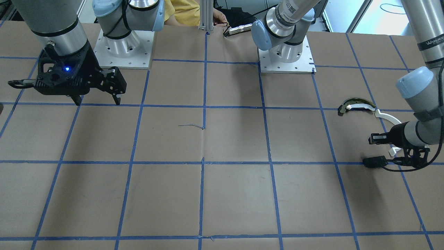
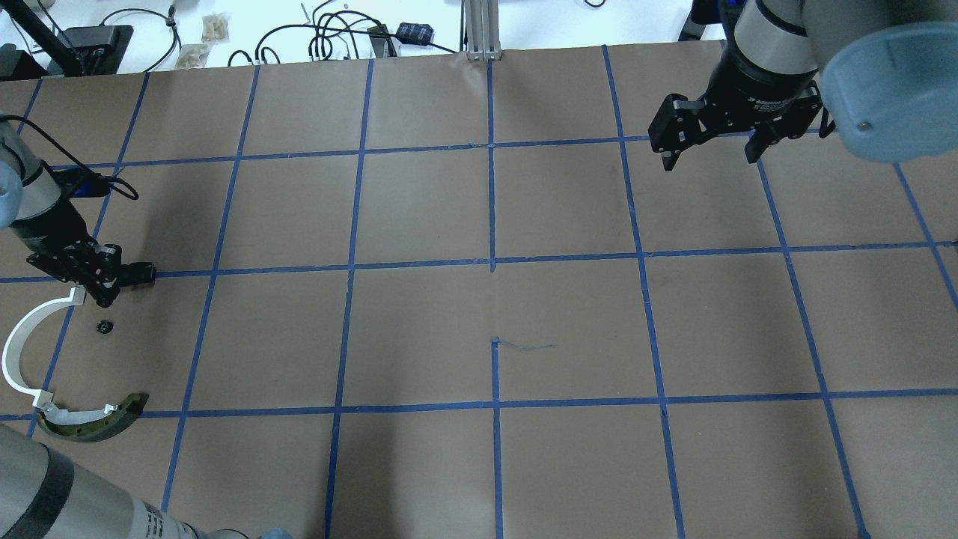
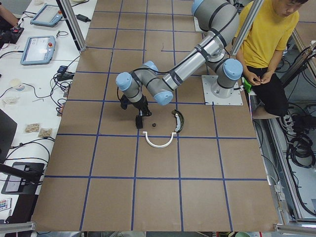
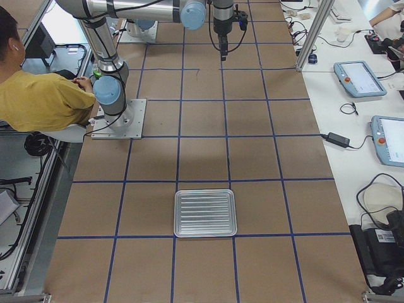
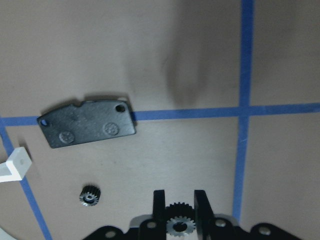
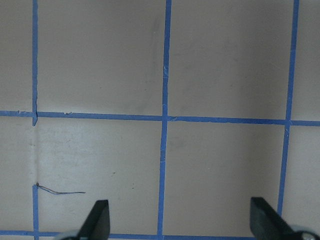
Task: Place bearing gear from tray to pile
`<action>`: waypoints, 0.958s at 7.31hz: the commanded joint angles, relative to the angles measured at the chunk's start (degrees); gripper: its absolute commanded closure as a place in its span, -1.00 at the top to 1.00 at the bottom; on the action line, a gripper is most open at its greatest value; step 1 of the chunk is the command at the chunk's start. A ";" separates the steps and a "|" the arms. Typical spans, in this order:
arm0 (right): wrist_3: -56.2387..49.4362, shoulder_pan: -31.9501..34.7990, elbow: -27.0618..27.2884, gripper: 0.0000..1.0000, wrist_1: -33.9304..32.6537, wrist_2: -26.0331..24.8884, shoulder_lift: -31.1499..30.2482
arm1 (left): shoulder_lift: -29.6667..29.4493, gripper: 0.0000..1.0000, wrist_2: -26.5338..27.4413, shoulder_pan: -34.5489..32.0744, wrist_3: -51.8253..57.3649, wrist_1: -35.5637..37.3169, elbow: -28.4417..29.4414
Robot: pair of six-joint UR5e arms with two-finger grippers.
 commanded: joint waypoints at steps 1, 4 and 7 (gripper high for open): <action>-0.03 0.00 0.01 1.00 0.00 -0.03 0.00 | -1.63 -1.00 -0.14 1.46 0.80 3.20 -2.17; -0.20 0.00 -0.07 1.00 -0.09 -0.03 0.09 | -3.04 -1.00 0.21 1.46 0.79 3.21 -2.17; -0.29 0.00 -0.07 1.00 -0.09 -0.03 0.09 | -2.87 -0.91 0.39 1.46 0.62 3.21 -2.17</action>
